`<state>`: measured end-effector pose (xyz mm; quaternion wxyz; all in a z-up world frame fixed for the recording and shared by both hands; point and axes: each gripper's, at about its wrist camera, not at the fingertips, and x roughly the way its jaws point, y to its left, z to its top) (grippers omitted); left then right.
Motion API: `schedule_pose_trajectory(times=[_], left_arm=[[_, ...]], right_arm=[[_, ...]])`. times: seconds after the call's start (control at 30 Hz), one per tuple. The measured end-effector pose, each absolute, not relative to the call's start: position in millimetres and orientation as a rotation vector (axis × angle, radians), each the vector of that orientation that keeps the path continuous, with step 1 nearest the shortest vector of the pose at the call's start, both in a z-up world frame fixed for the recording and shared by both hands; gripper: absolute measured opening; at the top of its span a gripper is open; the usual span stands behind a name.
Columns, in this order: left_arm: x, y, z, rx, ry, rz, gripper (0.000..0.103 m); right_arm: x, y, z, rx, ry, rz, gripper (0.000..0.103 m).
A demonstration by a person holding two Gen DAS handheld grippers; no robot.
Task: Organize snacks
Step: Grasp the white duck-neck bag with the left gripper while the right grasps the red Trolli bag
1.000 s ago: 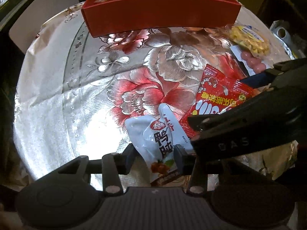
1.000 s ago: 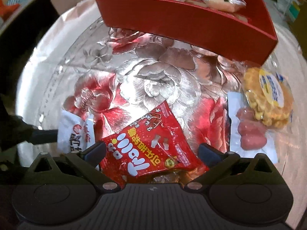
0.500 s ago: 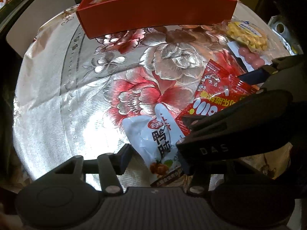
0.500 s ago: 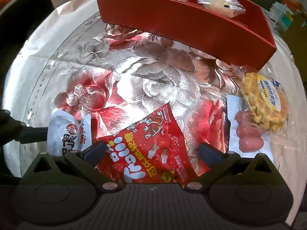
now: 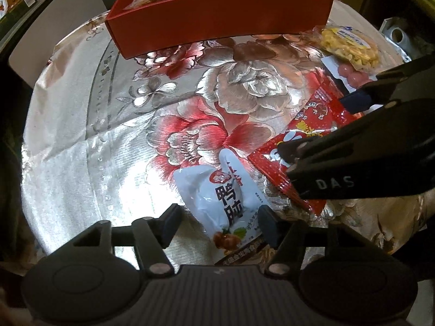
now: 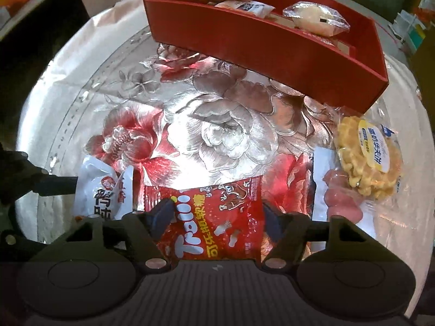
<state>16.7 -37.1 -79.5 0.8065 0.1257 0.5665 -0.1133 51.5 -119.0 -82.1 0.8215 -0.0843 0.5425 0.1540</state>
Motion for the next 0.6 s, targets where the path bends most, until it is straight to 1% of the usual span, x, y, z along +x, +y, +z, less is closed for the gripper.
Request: schedule_pose_trajectory(times=[0.1,0.2,0.37,0.6], left_arm=[[17.1,-36.6,-79.5,0.273,1.209,-0.243,0.058],[16.7,-37.7,-79.3,0.285,1.203,-0.245,0.058],[16.0,-38.7,-78.8,0.297,1.196,-0.249,0.058],[17.2,-38.7,-79.3,0.294,1.197,-0.253,0.058]], right_arm=[[49.2,-116.4,-77.3,-0.208,1.129,0.341,0.065],[49.0,-117.1,-73.8,-0.203,1.119,0.35,0.061],[53.2,-116.1,-70.2,-0.212,1.099,0.347,0.059],[67.5,-123.1,-69.3,-0.202,1.086,0.32,0.059]])
